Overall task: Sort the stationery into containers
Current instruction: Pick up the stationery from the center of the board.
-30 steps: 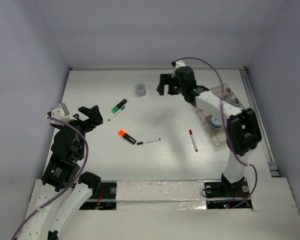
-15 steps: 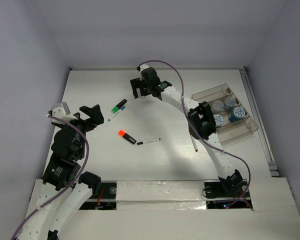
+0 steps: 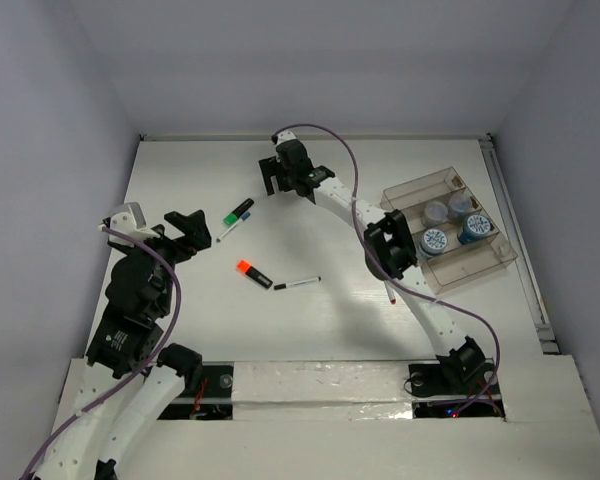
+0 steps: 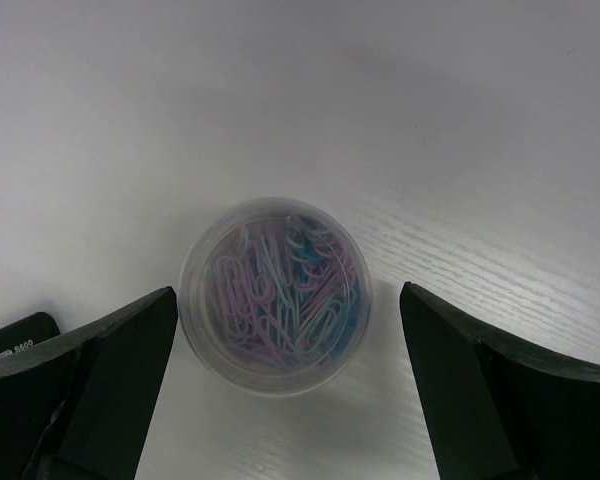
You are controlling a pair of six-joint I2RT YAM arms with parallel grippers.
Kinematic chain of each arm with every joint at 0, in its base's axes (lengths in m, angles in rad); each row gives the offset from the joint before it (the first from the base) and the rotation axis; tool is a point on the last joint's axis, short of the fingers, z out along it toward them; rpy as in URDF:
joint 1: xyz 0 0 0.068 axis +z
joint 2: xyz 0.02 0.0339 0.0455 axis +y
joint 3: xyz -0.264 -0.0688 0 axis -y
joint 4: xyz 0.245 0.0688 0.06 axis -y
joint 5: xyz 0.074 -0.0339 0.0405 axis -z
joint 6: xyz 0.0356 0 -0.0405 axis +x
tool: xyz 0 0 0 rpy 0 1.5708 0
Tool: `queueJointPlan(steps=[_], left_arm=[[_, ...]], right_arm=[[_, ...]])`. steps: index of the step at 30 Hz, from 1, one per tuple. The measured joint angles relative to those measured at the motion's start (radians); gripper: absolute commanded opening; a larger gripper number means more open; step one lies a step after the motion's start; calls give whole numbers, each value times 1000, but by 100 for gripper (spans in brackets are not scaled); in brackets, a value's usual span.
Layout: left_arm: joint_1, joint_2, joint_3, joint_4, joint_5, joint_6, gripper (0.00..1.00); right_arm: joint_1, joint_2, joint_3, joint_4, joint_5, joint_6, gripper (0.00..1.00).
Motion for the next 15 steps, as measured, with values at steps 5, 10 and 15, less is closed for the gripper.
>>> queueJointPlan(steps=[5, 10, 15], left_arm=[[0, 0, 0, 1, 5, 3, 99], [0, 0, 0, 2, 10, 6, 99], [0, 0, 0, 4, 19, 8, 99]], right_arm=[[3, 12, 24, 29, 37, -1, 85], [5, 12, 21, 61, 66, -6, 55], [5, -42, -92, 134, 95, -5, 47]])
